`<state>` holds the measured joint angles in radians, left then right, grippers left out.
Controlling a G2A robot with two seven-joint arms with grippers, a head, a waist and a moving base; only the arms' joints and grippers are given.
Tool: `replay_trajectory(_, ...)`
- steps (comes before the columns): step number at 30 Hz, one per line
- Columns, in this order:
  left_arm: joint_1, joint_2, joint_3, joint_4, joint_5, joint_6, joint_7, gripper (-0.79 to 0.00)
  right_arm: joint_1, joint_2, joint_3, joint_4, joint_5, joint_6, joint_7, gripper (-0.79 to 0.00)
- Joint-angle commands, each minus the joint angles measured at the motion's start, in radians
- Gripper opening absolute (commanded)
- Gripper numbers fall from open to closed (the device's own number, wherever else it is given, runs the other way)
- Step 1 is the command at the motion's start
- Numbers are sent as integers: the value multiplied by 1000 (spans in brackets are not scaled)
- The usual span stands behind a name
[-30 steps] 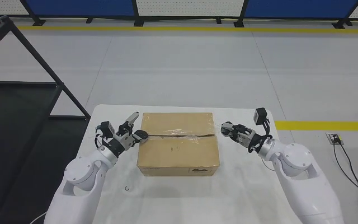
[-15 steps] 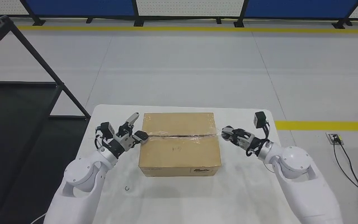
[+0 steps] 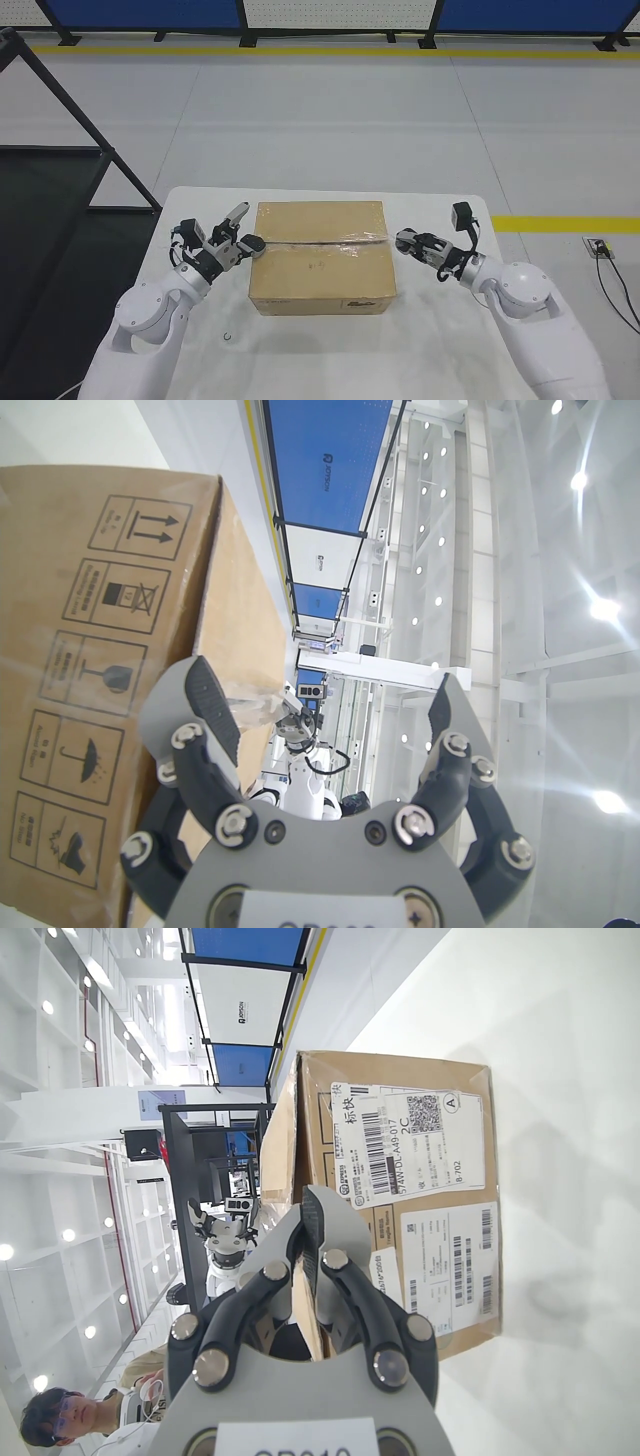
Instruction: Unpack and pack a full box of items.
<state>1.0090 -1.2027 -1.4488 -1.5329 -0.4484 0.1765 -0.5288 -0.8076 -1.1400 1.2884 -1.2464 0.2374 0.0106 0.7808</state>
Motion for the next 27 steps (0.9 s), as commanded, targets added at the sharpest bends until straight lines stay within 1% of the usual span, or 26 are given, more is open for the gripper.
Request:
replay_trajectory(1, 0, 1, 1, -2, 1, 1, -1, 0, 1, 0, 0, 4, 3, -6, 3, -406)
replay_trajectory(2, 0, 1, 1, -2, 1, 2, -1, 0, 2, 0, 0, 7, 3, -8, 3, -43)
replay_trajectory(3, 0, 1, 1, -3, 1, 2, -1, 0, 2, 0, 0, 9, 5, -9, 4, 0)
replay_trajectory(12, 0, 3, 3, -2, -5, 3, 3, 0, 10, -1, 7, 23, 36, -22, -3, 0)
replay_trajectory(17, 1, 4, -1, -7, -15, -5, 6, 0, 0, 0, 37, 1, 88, -50, -38, 0)
replay_trajectory(22, 10, 7, -39, -40, -51, -17, 14, 0, -33, 3, 88, -77, 147, -76, -92, 0)
replay_trajectory(25, 21, 12, -78, -63, -73, -24, 17, 0, -55, 4, 118, -141, 139, -57, -195, 0)
replay_trajectory(27, 32, 15, -108, -76, -88, -30, 20, 0, -63, 4, 118, -167, 154, -44, -193, 0)
